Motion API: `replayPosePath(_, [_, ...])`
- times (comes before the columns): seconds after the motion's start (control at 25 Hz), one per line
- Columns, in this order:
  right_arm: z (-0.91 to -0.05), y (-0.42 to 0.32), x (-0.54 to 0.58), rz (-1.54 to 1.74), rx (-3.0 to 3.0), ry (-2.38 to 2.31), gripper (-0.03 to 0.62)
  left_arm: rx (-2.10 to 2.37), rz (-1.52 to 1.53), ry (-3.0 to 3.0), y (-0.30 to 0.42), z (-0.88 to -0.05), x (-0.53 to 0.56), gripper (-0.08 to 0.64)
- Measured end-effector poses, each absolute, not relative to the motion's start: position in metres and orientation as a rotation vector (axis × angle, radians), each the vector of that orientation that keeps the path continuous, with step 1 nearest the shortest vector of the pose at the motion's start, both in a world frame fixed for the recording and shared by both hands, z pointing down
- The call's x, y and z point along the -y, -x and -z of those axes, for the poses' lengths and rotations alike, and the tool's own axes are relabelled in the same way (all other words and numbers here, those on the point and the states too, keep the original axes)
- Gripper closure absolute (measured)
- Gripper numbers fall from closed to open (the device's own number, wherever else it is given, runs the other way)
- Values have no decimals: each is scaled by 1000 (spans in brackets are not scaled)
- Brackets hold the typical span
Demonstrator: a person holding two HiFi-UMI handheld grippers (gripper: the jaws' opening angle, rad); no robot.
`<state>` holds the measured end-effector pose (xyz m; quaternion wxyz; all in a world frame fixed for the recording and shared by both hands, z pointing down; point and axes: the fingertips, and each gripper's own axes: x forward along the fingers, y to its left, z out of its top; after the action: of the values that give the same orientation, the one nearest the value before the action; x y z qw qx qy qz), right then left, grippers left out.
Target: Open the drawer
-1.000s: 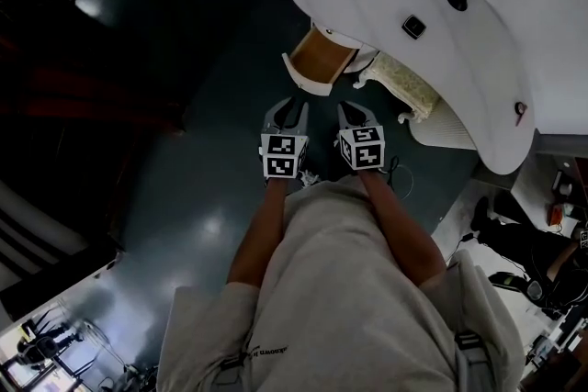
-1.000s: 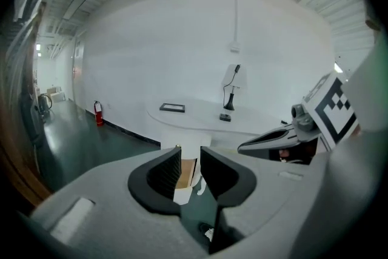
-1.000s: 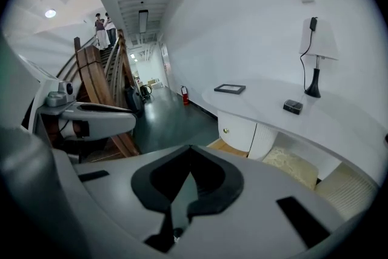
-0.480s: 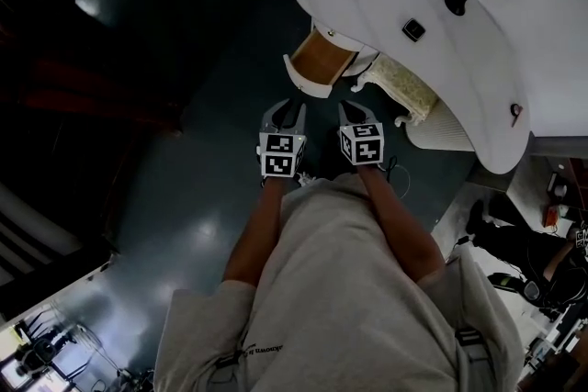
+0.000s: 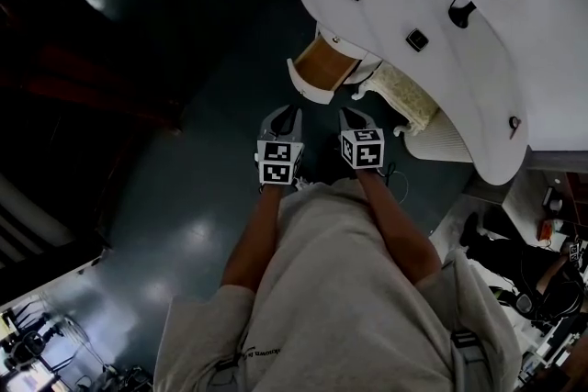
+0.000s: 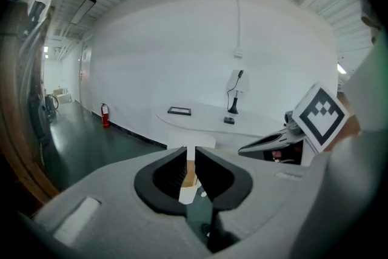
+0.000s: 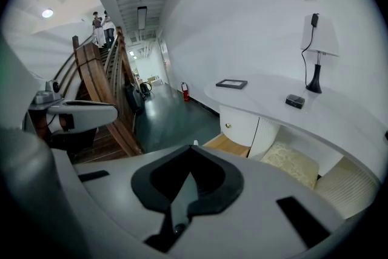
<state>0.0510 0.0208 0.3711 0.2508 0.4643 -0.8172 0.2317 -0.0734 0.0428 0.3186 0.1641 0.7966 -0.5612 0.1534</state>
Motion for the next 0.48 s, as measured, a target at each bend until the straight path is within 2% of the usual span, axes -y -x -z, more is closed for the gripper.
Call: replayPosePath(0.48, [-373,-70,-19,-659,2219,-1313,577,1614,-452,-2315,64,-316,-45,549])
